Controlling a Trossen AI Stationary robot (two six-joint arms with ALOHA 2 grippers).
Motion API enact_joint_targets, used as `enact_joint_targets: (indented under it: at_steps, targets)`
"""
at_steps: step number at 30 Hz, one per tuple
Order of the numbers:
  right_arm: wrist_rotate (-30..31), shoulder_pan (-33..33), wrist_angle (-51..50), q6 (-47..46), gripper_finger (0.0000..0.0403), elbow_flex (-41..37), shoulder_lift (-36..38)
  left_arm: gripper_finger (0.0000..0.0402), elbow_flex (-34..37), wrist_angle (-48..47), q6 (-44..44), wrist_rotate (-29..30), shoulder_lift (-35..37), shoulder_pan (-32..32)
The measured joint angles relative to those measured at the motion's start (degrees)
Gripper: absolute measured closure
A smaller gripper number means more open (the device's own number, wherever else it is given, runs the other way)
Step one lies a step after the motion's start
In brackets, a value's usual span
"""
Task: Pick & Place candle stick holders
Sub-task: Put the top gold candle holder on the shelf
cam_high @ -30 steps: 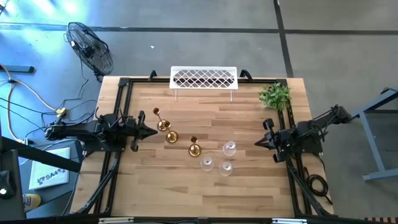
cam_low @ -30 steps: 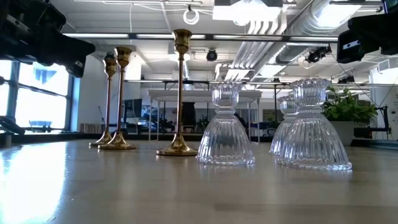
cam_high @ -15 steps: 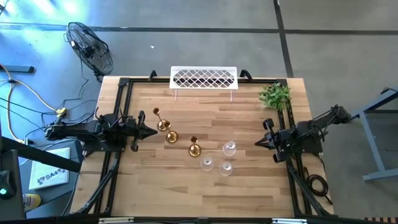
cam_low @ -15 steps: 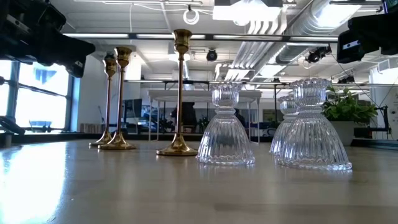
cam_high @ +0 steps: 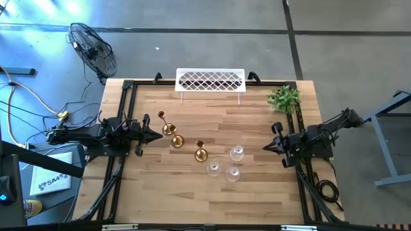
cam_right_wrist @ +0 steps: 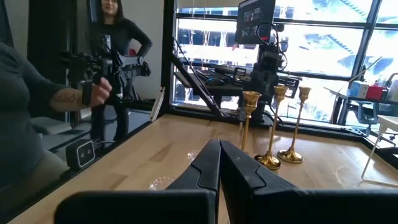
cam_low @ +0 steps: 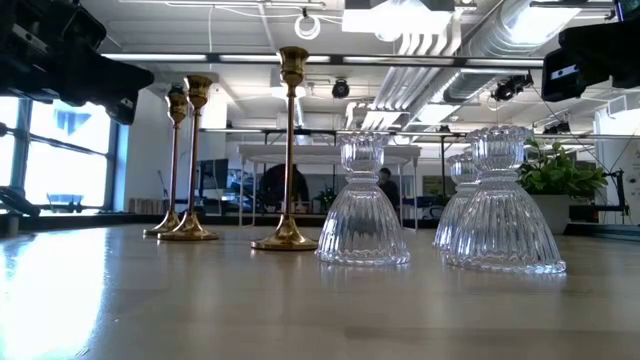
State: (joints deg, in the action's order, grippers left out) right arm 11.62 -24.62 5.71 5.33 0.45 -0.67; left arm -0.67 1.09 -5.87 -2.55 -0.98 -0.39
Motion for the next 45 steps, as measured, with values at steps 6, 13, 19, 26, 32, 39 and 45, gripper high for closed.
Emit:
enact_joint_targets:
  at_steps: [6,13,19,26,32,39,45]
  targets:
    - [4.7,0.0,0.6,-3.2,0.0400,0.0,0.0,0.0401,0.0,0.0,0.0,0.0,0.0,0.0]
    - [4.4,0.0,2.0,-3.5,0.0400,0.0,0.0,0.0401,0.0,0.0,1.3,0.6,0.0,0.0]
    - [3.9,0.0,1.9,-0.2,0.0400,0.0,0.0,0.0401,0.0,0.0,1.4,0.5,0.0,0.0]
    - [9.8,0.0,2.4,-0.5,0.0394,0.0,0.0,0.0401,0.0,0.1,-4.7,1.2,0.0,0.0]
    - [12.9,0.0,3.1,-1.6,0.0344,0.0,0.0,0.0377,-1.8,-2.7,-11.2,0.8,0.0,0.0]
    - [15.5,0.0,5.9,-1.6,0.0247,0.0,0.0,0.0287,-3.2,-1.6,-12.4,-1.3,0.0,0.0]
    - [15.0,0.0,6.1,1.0,0.0176,0.9,0.0,0.0226,-3.3,1.5,-7.4,0.5,0.0,0.0]
